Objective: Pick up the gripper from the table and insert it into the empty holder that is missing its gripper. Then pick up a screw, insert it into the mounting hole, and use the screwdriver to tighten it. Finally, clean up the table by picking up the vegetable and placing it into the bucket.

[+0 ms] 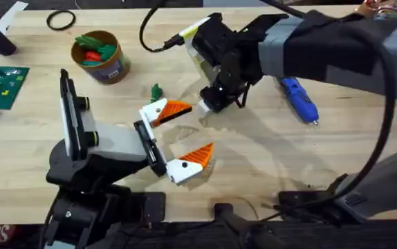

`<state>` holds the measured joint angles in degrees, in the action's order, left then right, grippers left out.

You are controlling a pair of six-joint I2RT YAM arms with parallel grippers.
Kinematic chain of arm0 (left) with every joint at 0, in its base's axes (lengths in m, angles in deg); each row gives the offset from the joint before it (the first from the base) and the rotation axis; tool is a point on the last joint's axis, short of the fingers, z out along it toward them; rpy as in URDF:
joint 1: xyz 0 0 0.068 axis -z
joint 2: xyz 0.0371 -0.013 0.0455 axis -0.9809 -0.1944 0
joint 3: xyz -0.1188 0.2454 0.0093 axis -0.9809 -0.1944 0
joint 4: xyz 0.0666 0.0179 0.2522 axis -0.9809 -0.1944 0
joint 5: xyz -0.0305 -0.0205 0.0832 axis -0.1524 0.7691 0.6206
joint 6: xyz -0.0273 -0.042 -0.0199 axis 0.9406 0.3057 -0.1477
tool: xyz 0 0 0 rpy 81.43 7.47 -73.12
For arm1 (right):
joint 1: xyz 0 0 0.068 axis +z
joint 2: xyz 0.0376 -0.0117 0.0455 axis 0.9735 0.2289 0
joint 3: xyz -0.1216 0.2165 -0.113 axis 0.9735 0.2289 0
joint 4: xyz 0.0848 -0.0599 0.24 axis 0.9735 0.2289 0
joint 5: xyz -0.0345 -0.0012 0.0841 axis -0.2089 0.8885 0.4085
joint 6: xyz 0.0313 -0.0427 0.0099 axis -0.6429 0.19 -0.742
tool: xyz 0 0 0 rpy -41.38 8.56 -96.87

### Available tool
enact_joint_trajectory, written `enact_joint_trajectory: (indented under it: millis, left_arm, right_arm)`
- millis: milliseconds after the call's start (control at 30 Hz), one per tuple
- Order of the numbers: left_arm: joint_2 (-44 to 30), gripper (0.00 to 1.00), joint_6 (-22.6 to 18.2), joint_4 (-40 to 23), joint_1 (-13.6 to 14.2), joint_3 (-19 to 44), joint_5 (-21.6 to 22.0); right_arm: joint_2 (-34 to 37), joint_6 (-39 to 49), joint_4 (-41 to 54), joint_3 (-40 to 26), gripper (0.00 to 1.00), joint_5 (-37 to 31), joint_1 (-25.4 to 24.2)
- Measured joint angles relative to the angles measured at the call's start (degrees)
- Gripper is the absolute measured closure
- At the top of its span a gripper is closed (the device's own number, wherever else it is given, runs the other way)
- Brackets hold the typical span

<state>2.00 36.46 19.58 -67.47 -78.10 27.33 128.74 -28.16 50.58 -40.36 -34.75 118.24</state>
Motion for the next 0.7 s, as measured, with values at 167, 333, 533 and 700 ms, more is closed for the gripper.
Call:
enact_joint_trajectory:
  millis: [167,333,533,700]
  left_arm:
    - [0.0,0.015,0.0,0.0,0.02,0.0,0.0]
    - [0.0,0.014,0.0,0.0,0.02,0.0,0.0]
    - [0.0,0.014,0.0,0.0,0.02,0.0,0.0]
    - [0.0,0.014,0.0,0.0,0.02,0.0,0.0]
  right_arm:
    - [0.02,-0.02,-0.36,0.0,0.489,0.0,0.0]
    - [0.02,-0.02,-0.76,0.0,0.489,0.0,0.0]
    - [0.02,0.11,-1.03,0.0,0.574,0.01,-0.01]
    - [0.44,-0.65,-1.23,0.0,0.997,-0.18,0.0]
